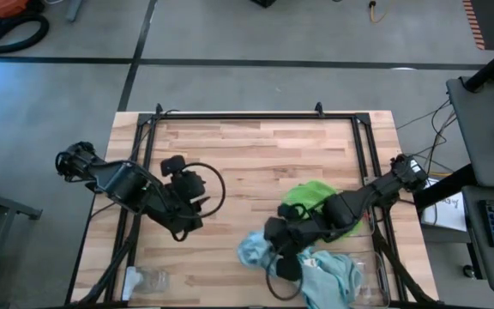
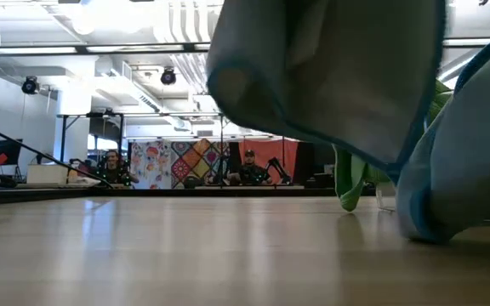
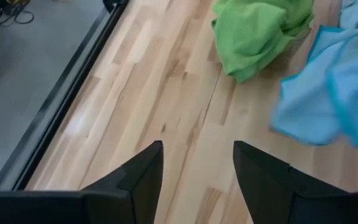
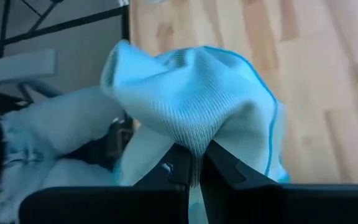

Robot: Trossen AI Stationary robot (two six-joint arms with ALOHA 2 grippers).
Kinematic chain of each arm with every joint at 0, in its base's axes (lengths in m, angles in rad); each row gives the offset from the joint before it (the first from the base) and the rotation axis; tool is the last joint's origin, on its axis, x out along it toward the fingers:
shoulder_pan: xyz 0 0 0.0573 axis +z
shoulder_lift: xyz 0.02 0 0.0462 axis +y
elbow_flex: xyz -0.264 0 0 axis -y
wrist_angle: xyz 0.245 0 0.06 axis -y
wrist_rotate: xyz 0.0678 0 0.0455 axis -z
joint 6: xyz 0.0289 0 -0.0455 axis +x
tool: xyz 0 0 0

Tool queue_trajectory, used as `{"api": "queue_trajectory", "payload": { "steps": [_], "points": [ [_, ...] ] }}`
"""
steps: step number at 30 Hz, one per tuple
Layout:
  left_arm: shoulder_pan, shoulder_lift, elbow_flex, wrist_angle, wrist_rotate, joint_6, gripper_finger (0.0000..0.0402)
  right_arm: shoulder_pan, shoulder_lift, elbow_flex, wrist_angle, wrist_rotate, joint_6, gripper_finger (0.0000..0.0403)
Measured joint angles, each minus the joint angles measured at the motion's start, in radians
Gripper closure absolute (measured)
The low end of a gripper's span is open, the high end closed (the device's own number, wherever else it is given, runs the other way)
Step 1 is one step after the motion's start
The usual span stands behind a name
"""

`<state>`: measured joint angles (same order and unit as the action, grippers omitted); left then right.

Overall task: Sort microfiber towel by color & place in baskets
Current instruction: Put the blue microfiber cloth into the bottom transparent bin

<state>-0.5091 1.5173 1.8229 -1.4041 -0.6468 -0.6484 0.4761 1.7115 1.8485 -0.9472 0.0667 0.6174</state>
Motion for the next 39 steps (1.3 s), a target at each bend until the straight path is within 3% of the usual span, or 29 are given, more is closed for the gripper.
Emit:
{"api": "queue_trajectory", "payload": {
  "steps": [5, 11, 15, 29, 34, 39],
  "points": [
    [0.0, 0.0, -0.008, -0.014, 0.001, -0.005, 0.0227, 0.078, -0.001, 0.068, -0.09, 0.009, 0.131, 0.0389],
    [0.0, 0.001, -0.012, -0.015, 0.002, -0.005, 0.0228, 0.188, -0.002, 0.185, -0.296, 0.128, 0.299, 0.0388],
    [0.0, 0.002, -0.012, -0.016, 0.002, -0.012, 0.0228, 0.25, -0.002, 0.244, -0.409, 0.145, 0.405, 0.0388],
    [0.0, 0.002, -0.012, -0.019, 0.002, -0.016, 0.0228, 0.463, -0.002, 0.419, -0.456, 0.08, 0.495, 0.0388],
    [0.0, 0.002, -0.012, -0.019, 0.003, -0.021, 0.0228, 0.538, -0.002, 0.443, -0.487, 0.126, 0.527, 0.0388],
    [0.0, 0.002, -0.012, -0.019, 0.003, -0.024, 0.0228, 0.579, -0.001, 0.418, -0.623, 0.196, 0.674, 0.0388]
  ]
}}
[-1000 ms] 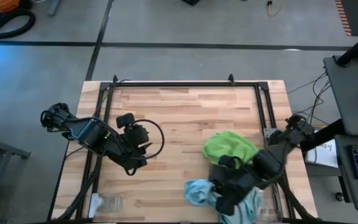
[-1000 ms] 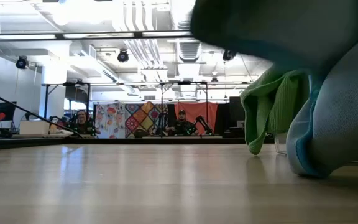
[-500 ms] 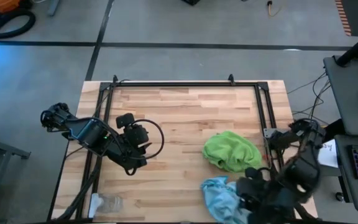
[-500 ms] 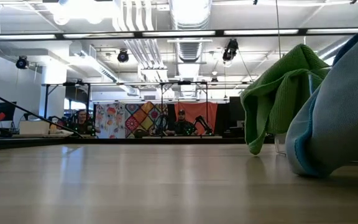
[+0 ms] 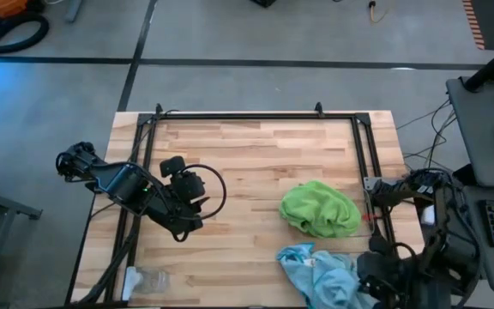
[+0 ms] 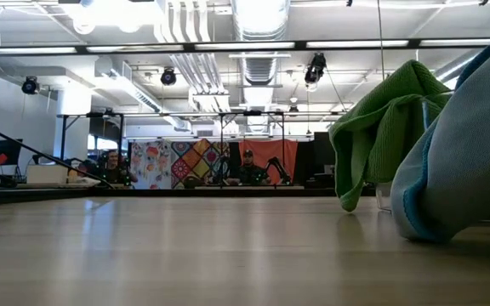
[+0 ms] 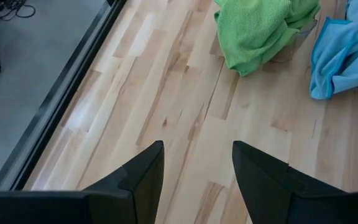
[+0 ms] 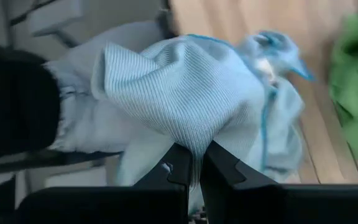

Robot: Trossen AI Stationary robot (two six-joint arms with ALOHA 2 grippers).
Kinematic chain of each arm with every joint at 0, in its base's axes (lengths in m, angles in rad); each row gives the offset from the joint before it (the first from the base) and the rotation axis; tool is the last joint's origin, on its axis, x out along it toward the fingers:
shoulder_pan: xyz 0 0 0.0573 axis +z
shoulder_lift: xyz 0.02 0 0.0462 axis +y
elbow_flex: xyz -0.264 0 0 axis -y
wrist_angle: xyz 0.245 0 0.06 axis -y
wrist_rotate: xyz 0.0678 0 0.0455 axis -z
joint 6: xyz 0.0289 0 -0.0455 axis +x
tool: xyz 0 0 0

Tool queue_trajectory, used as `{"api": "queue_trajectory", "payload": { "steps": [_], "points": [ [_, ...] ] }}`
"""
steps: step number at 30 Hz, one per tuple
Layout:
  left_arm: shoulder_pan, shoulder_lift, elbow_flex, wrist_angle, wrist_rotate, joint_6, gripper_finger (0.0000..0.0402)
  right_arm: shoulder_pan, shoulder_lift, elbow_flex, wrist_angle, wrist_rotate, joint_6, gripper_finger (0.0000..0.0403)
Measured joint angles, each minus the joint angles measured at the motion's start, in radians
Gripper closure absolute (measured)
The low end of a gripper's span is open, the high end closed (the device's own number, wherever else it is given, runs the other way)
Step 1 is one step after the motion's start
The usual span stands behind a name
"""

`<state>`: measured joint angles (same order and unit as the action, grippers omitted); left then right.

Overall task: Sort microfiber towel by color & place in baskets
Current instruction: Put the blue microfiber cloth into the bottom transparent bin

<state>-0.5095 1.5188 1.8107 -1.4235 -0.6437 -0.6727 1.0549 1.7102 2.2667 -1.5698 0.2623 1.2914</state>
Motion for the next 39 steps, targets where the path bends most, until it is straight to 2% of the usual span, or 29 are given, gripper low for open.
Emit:
{"api": "queue_trajectory", "payload": {
  "steps": [8, 17, 23, 32, 39],
  "points": [
    [0.0, 0.0, 0.0, 0.0, 0.0, -0.001, 0.0228, 0.023, 0.009, -0.135, 0.011, -0.006, 0.14, 0.0388],
    [0.0, 0.0, 0.0, 0.0, 0.0, 0.0, 0.0228, 0.027, 0.014, -0.366, 0.009, -0.158, 0.314, 0.0387],
    [0.0, 0.0, 0.0, 0.001, 0.0, 0.011, 0.0228, 0.025, 0.013, -0.515, 0.088, -0.159, 0.417, 0.0387],
    [0.0, 0.0, -0.001, 0.002, 0.0, 0.114, 0.0228, 0.025, 0.012, -0.69, 0.339, -0.161, 0.419, 0.0387],
    [0.0, 0.0, -0.001, 0.002, 0.0, 0.198, 0.0228, 0.025, 0.014, -0.762, 0.28, -0.16, 0.556, 0.0387]
  ]
}}
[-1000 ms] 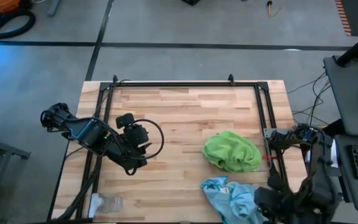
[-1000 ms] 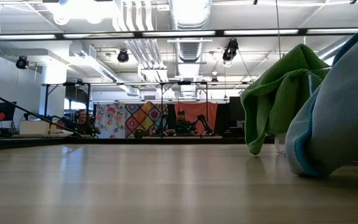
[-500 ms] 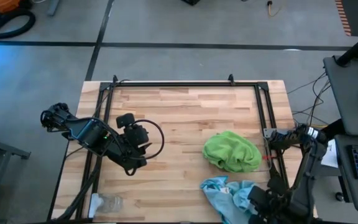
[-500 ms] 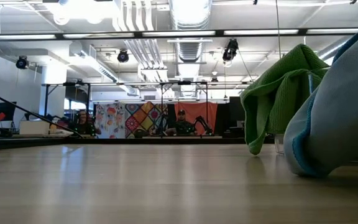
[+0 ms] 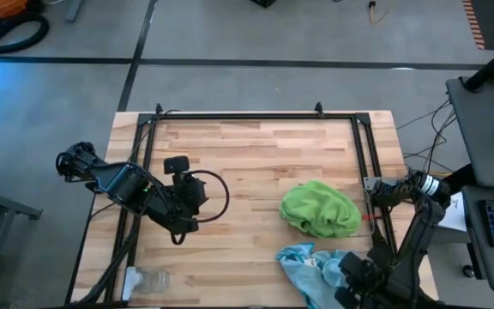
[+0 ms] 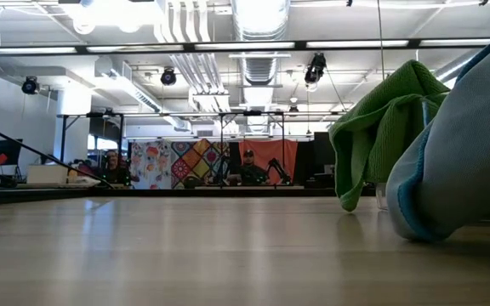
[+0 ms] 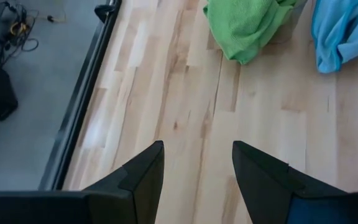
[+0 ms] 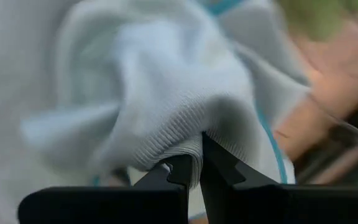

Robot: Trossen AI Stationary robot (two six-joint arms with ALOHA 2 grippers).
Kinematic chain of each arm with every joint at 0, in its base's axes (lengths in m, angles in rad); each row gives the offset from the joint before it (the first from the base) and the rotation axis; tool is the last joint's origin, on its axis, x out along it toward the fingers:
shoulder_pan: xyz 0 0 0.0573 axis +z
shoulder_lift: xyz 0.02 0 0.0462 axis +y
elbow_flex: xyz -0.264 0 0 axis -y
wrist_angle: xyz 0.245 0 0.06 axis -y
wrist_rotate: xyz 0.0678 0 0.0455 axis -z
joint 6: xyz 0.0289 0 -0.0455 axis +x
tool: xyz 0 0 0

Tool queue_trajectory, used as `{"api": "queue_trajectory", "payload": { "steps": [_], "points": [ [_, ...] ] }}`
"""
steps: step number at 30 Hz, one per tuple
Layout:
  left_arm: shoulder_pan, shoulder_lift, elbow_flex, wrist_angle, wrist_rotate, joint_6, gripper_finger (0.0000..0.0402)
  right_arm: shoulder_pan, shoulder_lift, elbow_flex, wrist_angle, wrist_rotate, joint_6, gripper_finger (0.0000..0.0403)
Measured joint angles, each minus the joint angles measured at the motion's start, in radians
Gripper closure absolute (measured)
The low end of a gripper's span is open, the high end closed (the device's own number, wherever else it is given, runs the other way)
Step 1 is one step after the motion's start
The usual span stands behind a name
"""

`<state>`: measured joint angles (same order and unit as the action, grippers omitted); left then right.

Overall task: Sort microfiber towel by color & place in baskets
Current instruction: Put the blue microfiber cloth into the bottom transparent bin

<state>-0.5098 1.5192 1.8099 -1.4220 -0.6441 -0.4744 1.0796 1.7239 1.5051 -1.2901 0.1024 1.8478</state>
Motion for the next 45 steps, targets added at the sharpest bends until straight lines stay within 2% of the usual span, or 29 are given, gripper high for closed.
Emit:
{"api": "queue_trajectory", "payload": {
  "steps": [2, 7, 9, 17, 35, 39, 45],
  "points": [
    [0.0, 0.0, 0.003, 0.0, 0.0, 0.018, 0.0228, 0.0, -0.001, -0.013, -0.029, -0.017, 0.081, 0.0387],
    [0.0, 0.0, 0.006, 0.0, 0.0, 0.025, 0.0228, 0.0, 0.0, -0.02, -0.053, -0.222, 0.189, 0.0387],
    [0.0, 0.0, 0.006, 0.0, 0.0, 0.025, 0.0228, 0.001, 0.0, -0.021, -0.042, -0.259, 0.213, 0.0387],
    [0.0, 0.0, 0.006, 0.0, 0.0, 0.047, 0.0228, -0.016, 0.0, -0.021, 0.04, -0.259, 0.222, 0.0384],
    [0.0, 0.0, 0.007, 0.0, 0.0, 0.047, 0.0228, -0.073, -0.001, -0.06, 0.033, -0.261, 0.07, 0.0295],
    [0.0, 0.0, 0.007, 0.0, 0.0, 0.029, 0.0228, -0.085, -0.012, -0.02, 0.027, -0.31, 0.061, 0.0282],
    [0.0, 0.0, 0.007, 0.0, 0.0, -0.01, 0.0228, -0.085, -0.017, 0.09, -0.013, -0.311, 0.007, 0.0284]
  ]
}}
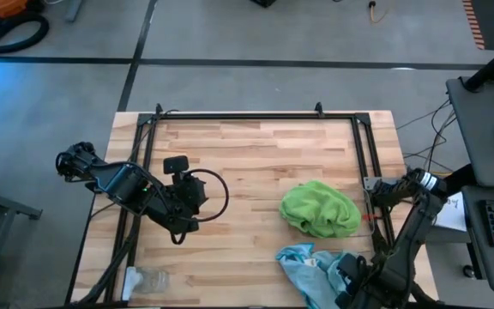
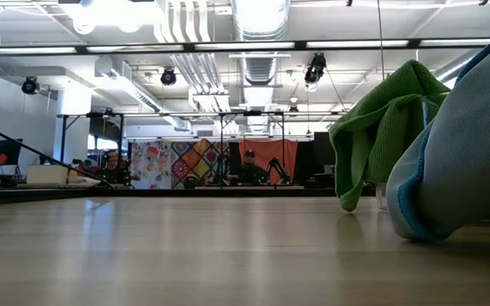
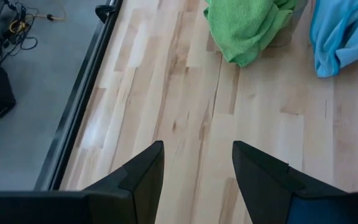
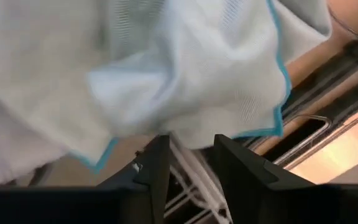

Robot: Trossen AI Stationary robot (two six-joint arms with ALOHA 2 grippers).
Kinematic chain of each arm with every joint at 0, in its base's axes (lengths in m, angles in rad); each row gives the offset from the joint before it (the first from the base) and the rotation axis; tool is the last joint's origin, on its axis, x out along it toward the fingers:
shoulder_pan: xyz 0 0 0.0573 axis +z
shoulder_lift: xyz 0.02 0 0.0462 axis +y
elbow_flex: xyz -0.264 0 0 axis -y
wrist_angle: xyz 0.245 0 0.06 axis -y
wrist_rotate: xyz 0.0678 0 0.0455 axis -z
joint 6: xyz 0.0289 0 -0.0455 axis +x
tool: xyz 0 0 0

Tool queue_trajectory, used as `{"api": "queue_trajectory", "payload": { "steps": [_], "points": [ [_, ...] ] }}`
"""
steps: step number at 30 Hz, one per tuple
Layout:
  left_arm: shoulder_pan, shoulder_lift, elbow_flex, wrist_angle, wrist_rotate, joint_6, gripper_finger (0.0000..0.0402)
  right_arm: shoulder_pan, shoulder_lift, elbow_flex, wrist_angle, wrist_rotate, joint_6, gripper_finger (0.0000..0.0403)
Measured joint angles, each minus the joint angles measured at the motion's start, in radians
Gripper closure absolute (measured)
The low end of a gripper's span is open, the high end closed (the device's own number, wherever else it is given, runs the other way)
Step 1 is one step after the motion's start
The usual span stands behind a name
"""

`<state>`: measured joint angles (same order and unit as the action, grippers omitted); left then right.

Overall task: Sort microfiber towel by color & place in baskets
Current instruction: Put the blue microfiber cloth into the bottom transparent bin

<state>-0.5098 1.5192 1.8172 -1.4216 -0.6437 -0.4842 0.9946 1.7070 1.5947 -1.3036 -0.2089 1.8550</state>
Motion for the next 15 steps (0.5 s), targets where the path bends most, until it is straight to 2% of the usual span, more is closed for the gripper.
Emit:
{"api": "queue_trajectory", "payload": {
  "steps": [3, 5, 10, 15],
  "points": [
    [0.0, 0.0, 0.0, 0.0, 0.0, -0.008, 0.0228, 0.0, -0.001, 0.042, -0.007, 0.038, -0.041, 0.0289],
    [0.0, 0.0, 0.0, 0.001, 0.0, -0.009, 0.0228, 0.0, -0.001, 0.066, -0.007, 0.126, -0.095, 0.0292],
    [0.0, 0.0, -0.006, 0.059, -0.001, 0.038, 0.0228, -0.019, -0.001, 0.126, -0.006, 0.485, -0.328, 0.03],
    [0.0, 0.0, -0.019, 0.199, -0.001, 0.183, 0.0228, -0.058, -0.001, 0.189, -0.002, 0.882, -0.677, 0.0308]
  ]
}}
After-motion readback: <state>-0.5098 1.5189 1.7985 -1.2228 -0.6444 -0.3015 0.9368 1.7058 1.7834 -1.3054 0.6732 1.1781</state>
